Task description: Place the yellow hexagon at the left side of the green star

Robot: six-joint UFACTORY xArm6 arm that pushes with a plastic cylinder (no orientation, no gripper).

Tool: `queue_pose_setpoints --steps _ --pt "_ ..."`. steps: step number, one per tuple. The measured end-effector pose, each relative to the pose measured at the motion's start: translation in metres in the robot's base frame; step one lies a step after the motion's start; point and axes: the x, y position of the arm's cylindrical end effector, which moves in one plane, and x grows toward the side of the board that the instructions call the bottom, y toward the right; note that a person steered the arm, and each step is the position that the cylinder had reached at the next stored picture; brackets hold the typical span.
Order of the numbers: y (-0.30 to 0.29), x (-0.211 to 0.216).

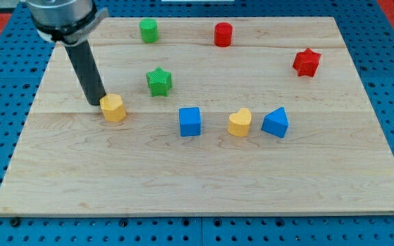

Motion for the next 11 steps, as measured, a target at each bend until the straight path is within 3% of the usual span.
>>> queue_pose_setpoints --steps 4,7,9,11 --pt "-0.019 0.001" --pt "0.029 0.008" --pt "0.027 0.037" --pt "-0.006 -0.031"
